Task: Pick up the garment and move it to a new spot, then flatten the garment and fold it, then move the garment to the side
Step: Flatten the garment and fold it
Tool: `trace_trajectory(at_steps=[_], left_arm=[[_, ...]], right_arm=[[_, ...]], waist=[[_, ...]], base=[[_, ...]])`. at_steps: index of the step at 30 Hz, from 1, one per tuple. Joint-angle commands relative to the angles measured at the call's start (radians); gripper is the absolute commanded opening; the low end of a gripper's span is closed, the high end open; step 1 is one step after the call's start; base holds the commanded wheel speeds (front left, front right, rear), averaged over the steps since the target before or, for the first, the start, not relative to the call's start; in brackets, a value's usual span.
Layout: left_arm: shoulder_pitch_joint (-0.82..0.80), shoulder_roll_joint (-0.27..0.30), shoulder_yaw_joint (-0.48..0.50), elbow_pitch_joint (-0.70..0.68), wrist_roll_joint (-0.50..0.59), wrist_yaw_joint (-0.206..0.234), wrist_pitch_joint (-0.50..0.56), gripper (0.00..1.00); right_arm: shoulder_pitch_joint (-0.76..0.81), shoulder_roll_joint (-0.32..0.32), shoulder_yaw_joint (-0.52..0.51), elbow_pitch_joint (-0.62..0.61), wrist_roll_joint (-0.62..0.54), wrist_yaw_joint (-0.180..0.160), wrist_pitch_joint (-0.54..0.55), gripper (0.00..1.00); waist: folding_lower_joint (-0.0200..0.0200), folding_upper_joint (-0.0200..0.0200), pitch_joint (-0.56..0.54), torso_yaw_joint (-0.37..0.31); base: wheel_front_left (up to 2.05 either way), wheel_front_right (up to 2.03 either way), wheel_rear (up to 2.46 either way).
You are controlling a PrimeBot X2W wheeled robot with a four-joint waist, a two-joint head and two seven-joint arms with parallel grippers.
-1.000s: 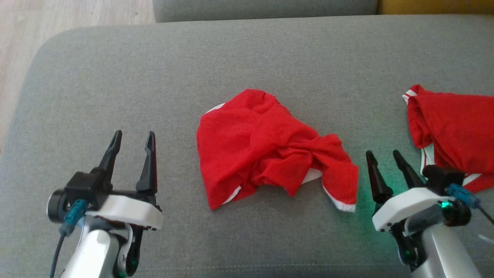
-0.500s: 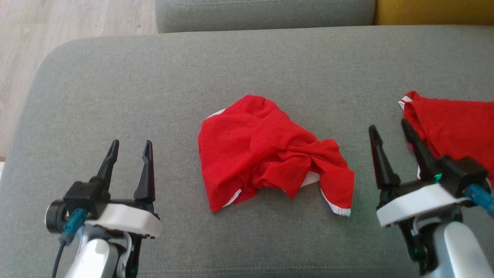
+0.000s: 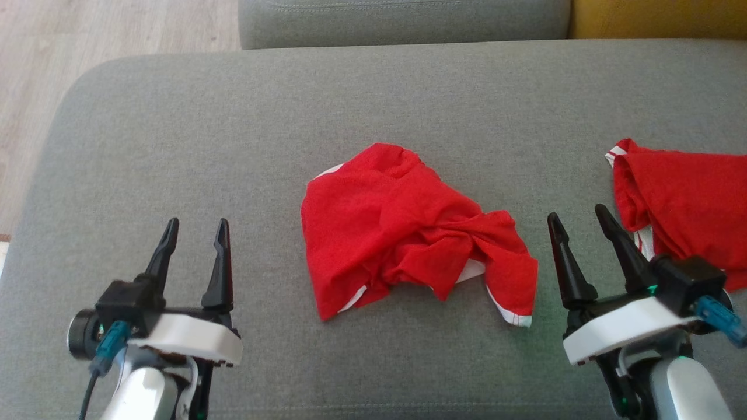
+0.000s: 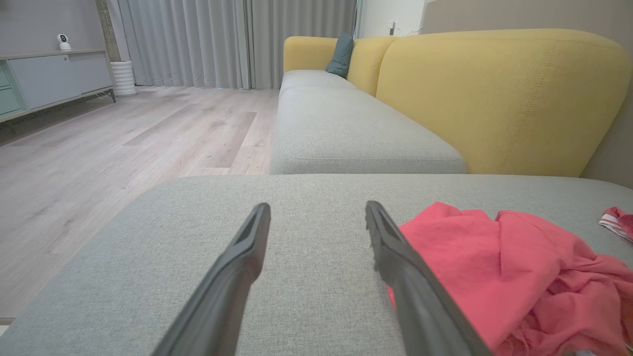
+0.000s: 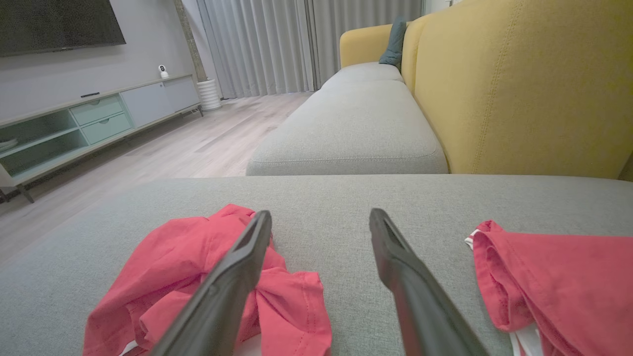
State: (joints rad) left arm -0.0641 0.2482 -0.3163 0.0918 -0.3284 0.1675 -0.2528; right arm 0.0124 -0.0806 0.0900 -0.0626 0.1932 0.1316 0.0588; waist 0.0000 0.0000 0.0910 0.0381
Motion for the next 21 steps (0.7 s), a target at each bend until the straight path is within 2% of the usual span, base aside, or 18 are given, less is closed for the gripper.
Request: trace_trajectory(at_steps=[1, 17, 21], left_arm=[[-0.037, 0.023, 0.036, -0.037, -0.009, 0.006, -0.009, 1.0], [-0.044, 0.027, 0.02, -0.048, -0.01, 0.011, -0.004, 1.0], [-0.056, 0.019, -0.027, -0.048, -0.009, -0.017, 0.03, 1.0]], right_arm=[[-0.028, -0.004, 0.02, -0.04, 0.002, -0.001, 0.002, 1.0], [-0.034, 0.0, 0.018, -0.036, 0.008, -0.001, 0.003, 1.0], [-0.035, 0.001, 0.016, -0.035, 0.008, -0.001, 0.005, 1.0]], waist=[[0.0, 0.0, 0.0, 0.0], [0.0, 0.0, 0.012, -0.003], [0.0, 0.0, 0.019, -0.002]], base=[[0.0, 0.0, 0.0], [0.0, 0.0, 0.0], [0.0, 0.0, 0.0]])
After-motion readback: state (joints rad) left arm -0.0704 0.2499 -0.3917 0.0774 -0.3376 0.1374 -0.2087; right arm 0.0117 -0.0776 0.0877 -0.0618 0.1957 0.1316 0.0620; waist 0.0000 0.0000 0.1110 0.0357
